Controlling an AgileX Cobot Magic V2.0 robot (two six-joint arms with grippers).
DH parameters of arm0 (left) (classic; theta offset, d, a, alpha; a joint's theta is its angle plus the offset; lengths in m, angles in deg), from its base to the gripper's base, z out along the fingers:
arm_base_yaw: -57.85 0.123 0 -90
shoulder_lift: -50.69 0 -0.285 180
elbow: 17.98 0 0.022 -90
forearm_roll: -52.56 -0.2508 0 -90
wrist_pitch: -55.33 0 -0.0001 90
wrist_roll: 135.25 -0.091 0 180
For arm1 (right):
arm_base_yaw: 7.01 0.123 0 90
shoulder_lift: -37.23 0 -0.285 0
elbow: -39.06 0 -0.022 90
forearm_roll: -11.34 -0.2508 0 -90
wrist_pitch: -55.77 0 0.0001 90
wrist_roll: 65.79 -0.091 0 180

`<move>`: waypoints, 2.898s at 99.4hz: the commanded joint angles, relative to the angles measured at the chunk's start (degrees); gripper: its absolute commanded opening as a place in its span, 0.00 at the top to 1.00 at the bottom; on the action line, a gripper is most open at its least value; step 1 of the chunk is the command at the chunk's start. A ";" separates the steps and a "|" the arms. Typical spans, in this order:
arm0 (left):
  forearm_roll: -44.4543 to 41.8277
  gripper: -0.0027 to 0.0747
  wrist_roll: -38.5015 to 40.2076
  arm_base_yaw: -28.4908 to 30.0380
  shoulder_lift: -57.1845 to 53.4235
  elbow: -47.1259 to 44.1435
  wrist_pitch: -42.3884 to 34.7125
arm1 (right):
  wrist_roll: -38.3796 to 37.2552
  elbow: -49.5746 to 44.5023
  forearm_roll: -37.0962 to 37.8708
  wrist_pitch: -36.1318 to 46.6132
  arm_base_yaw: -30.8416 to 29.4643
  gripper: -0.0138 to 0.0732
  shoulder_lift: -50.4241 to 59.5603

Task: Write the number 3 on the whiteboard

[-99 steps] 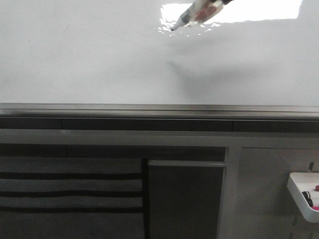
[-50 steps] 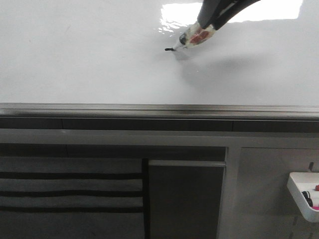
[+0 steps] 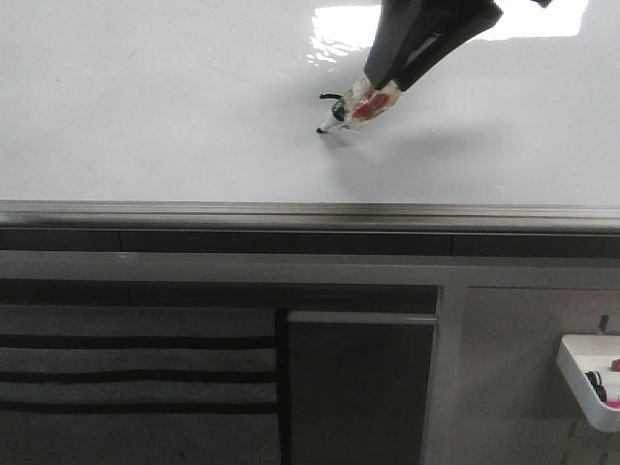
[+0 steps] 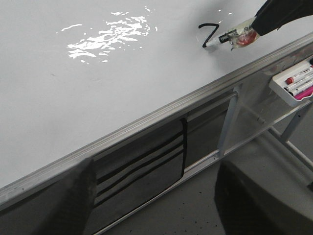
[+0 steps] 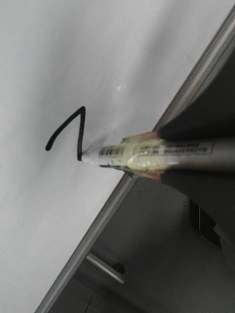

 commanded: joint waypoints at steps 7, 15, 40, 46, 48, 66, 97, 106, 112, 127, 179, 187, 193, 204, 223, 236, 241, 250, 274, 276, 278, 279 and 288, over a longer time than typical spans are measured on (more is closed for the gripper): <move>2.08 0.35 0.62 0.22 0.10 1.39 -3.51 | -0.54 1.60 4.34 1.50 -2.43 0.91 2.18; 2.08 0.35 0.62 0.22 0.10 1.39 -3.51 | -0.54 1.49 4.34 -2.94 -2.55 0.91 2.99; 2.08 0.35 0.62 0.22 0.10 1.39 -3.51 | -0.54 -1.55 2.64 3.43 1.31 0.91 -0.82; 2.08 0.35 0.62 0.22 0.10 1.39 -3.51 | -0.54 -0.98 2.53 6.86 2.48 0.91 -1.86; 2.08 0.35 0.62 0.22 0.10 1.39 -3.51 | -0.54 -0.57 2.53 7.72 2.77 0.91 -2.05; 2.08 0.35 0.62 0.22 0.10 1.39 -3.51 | -0.20 3.72 1.63 6.00 4.64 0.91 0.14; 2.08 0.35 0.62 0.22 0.10 1.39 -3.51 | 3.72 -2.42 1.63 2.05 8.64 0.91 16.20; 2.08 0.35 0.62 0.22 0.10 1.39 -3.51 | 3.83 -5.52 1.91 1.95 8.64 0.91 20.06; 2.08 0.35 0.62 0.22 0.10 1.39 -3.51 | 5.27 -7.65 2.46 1.45 8.64 0.91 22.20; 2.08 0.35 0.62 0.22 0.10 1.39 -3.51 | 14.51 -13.39 2.46 1.04 8.64 0.91 26.22; 2.31 0.35 0.62 0.22 0.10 1.39 -4.48 | 35.07 -14.89 2.46 -1.14 8.64 0.91 26.83; 2.31 0.35 0.62 0.22 0.10 1.39 -4.26 | 36.75 -14.89 2.46 1.00 8.64 0.91 26.83; 2.31 0.35 0.32 0.22 0.33 1.39 -4.26 | 38.53 -14.89 2.46 3.03 8.64 0.91 26.83; 5.41 0.35 -7.60 -1.25 2.34 1.39 -3.97 | 42.13 -14.89 2.46 6.14 9.29 0.91 26.83; 11.83 0.35 -23.25 -9.73 8.55 3.44 -3.83 | 47.41 -14.89 2.46 8.71 13.74 0.91 26.61; 10.92 0.35 -28.86 -17.16 14.57 7.43 -3.83 | 48.39 -14.89 2.46 9.40 16.74 0.91 26.61; 10.29 0.35 -30.21 -19.88 17.25 9.15 -3.95 | 48.39 -14.89 2.46 9.40 17.47 0.91 26.61; 7.88 0.35 -31.43 -24.60 22.35 12.57 -4.03 | 48.39 -14.89 2.46 9.40 18.33 0.91 26.61; 2.20 0.35 -31.43 -32.22 34.17 20.53 -4.17 | 48.39 -14.89 2.46 8.47 18.41 0.91 26.61; 2.13 0.35 -31.43 -32.39 34.98 21.04 -4.17 | 48.39 -14.89 2.46 8.34 18.41 0.91 26.61; 2.13 0.35 -31.43 -32.48 35.69 21.56 -4.21 | 48.39 -14.89 2.46 8.32 18.41 0.91 26.61; 2.13 0.35 -31.43 -32.48 36.15 21.71 -4.21 | 48.39 -14.89 2.46 8.24 18.41 0.91 26.61; 2.13 0.35 -31.43 -32.48 37.99 23.49 -4.11 | 48.39 -14.89 2.46 7.62 18.41 0.91 26.61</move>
